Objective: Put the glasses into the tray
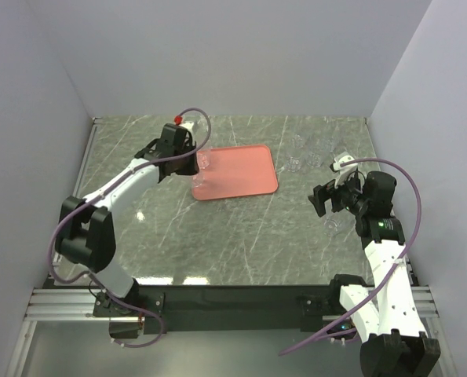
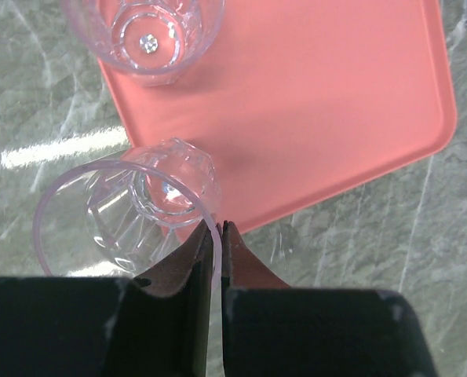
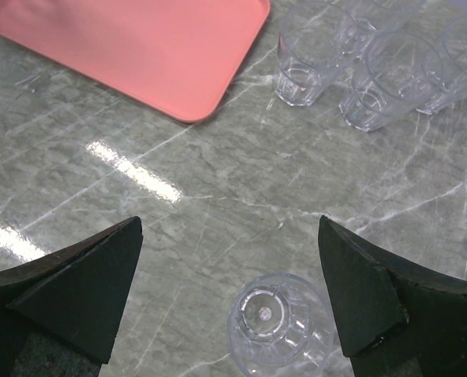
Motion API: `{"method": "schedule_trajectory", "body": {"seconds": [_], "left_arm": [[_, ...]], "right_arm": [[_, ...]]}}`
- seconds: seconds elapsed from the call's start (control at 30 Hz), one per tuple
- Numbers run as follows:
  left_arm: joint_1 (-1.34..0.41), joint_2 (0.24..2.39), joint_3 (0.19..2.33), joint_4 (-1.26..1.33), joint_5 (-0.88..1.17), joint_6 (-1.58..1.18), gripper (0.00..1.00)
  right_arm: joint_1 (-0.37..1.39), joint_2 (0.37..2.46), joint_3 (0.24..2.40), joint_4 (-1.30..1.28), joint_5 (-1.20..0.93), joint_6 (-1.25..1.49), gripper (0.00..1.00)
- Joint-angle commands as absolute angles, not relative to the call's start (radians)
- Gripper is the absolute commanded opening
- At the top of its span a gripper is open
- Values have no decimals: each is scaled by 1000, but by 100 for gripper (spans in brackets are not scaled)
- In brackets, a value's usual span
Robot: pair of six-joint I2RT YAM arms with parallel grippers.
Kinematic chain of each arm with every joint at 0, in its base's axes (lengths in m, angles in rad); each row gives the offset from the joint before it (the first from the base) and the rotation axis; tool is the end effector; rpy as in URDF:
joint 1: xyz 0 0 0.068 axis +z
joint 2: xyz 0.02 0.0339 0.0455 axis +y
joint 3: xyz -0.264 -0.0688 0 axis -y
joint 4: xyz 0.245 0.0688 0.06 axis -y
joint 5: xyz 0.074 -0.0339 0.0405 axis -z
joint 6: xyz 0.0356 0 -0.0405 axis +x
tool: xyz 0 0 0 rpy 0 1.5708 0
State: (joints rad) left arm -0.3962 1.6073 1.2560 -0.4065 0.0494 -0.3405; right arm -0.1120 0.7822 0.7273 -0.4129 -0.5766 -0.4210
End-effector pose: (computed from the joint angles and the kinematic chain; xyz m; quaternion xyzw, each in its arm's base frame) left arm 0.3313 -0.1405 0.2740 0.0353 0.9176 -0.1635 0.3606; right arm 0.1744 -0.0001 0.2992 -0.2729 0.7839 0.1013 0.5484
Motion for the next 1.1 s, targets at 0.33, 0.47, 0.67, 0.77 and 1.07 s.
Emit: {"method": "schedule_trajectory", "body": {"seconds": [0.33, 0.47, 0.67, 0.77, 1.07], "left_arm": [[-454, 1770, 1439, -394, -43, -302, 1], [-465, 1815, 1463, -402, -67, -304, 3], [-476, 1848, 1477, -403, -92, -308, 8], [-485, 1861, 1486, -408, -101, -311, 16], [-502, 1835, 1500, -407, -107, -307, 43]], "right_arm": [[-120, 787, 729, -399, -581, -425, 99], [-121, 788, 729, -399, -580, -428, 99], [-120, 790, 729, -399, -578, -428, 99], [-121, 790, 729, -400, -578, -428, 99], [-124, 793, 727, -397, -572, -425, 99]]}}
